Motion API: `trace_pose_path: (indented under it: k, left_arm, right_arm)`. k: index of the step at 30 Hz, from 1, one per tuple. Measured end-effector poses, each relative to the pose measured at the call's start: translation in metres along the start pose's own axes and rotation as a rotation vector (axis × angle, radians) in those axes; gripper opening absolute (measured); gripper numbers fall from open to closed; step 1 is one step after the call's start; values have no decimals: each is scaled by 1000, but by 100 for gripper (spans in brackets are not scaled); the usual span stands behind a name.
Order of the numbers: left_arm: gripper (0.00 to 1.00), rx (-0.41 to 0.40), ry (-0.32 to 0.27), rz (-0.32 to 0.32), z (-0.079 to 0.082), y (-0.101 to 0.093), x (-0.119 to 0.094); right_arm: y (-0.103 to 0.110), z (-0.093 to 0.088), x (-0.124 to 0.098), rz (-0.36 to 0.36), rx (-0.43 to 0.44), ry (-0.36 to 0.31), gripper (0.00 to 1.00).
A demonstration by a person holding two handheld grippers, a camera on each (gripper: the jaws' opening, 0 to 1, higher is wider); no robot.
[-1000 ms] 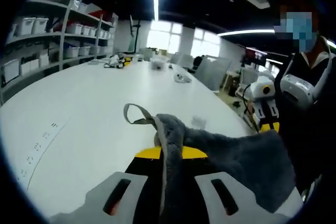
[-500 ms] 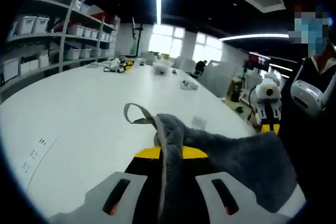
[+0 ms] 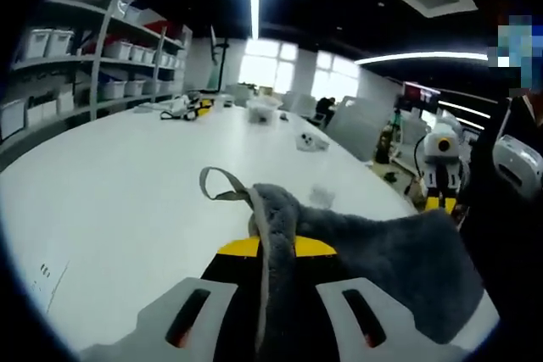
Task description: Open the folded towel by lifting each exposed corner and separating the folded layers until the towel lies flat within the target outline without major curled edges
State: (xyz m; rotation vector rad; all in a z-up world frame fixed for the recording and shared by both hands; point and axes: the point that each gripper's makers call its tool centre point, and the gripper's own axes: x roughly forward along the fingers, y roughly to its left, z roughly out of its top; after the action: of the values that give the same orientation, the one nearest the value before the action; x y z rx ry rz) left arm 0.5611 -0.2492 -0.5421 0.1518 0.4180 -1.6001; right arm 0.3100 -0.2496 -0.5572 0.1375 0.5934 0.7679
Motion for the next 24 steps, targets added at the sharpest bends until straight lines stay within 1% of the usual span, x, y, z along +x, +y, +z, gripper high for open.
trace_pose_path:
  k: [3,7,13,16,21,23,24]
  left_arm:
    - [11,3,3,-13,4,0,14]
    - [11,3,3,-21,9,2,27]
    - [11,-9,-12,-39,20,-2,47]
    - [11,1,-4,-38,23,-4,57]
    - [11,24,10,-46,27,-6,75]
    - [11,23,5,-55,28,-7,81]
    - [11,36,5,-55,28,-7,85]
  right_arm:
    - [-9,-2,-7,-33,3,1,1]
    - [-21,-6,-16,-66,11,-2,1]
    - [-42,-14,-33,-132,25,18,1]
    - [-48,-16,-42,-148,36,18,1]
    - [-58,-21,-55,-199,50,34,1]
    - [-61,-24,-61,-221,66,36,1]
    - [-64,-26,-63,-235,72,41,1]
